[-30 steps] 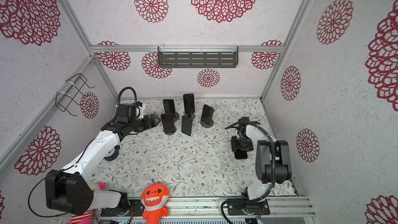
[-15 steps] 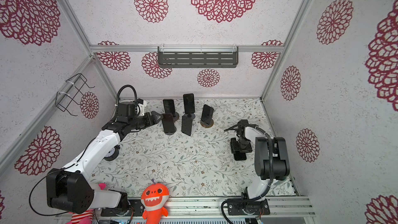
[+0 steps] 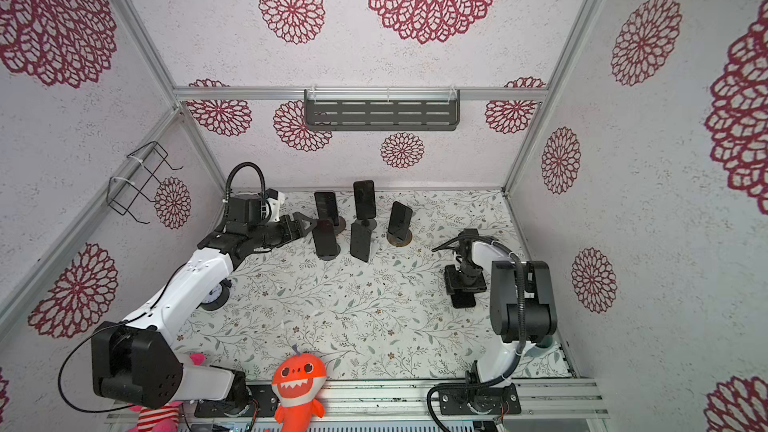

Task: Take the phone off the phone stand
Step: 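Carry the phone away and lower it flat with the right gripper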

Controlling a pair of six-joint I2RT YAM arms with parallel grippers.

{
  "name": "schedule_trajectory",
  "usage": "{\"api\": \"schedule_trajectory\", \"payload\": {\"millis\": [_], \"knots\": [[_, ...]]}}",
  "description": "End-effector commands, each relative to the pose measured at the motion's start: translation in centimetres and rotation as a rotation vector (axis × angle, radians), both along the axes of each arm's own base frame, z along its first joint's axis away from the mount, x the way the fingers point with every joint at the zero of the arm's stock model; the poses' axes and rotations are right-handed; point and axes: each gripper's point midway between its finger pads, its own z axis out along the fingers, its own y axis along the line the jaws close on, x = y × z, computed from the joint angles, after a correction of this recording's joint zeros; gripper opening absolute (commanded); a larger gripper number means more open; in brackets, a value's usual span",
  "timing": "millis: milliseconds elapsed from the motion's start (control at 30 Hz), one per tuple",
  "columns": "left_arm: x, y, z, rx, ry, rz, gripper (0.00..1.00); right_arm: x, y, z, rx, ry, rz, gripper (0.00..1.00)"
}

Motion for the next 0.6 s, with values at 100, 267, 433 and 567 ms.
{"api": "schedule_trajectory", "payload": {"millis": [100, 267, 433, 567], "knots": [[0.9, -0.4, 1.0, 0.024, -0.041, -0.035, 0.89, 1.0, 0.0, 0.3, 0.012, -0.015, 0.025, 0.65], [1.4, -0.2, 0.9, 0.065, -0.047, -0.046, 0.91, 1.2, -0.1, 1.1, 0.010, -0.033, 0.021, 0.74], [1.7, -0.2, 0.6, 0.075, -0.037, -0.048, 0.93, 1.1, -0.2, 1.0, 0.000, -0.026, 0.019, 0.82], [1.8, 0.0, 0.2, 0.095, -0.034, -0.046, 0.95, 1.3, -0.3, 1.5, -0.006, -0.034, 0.014, 0.83]]}}
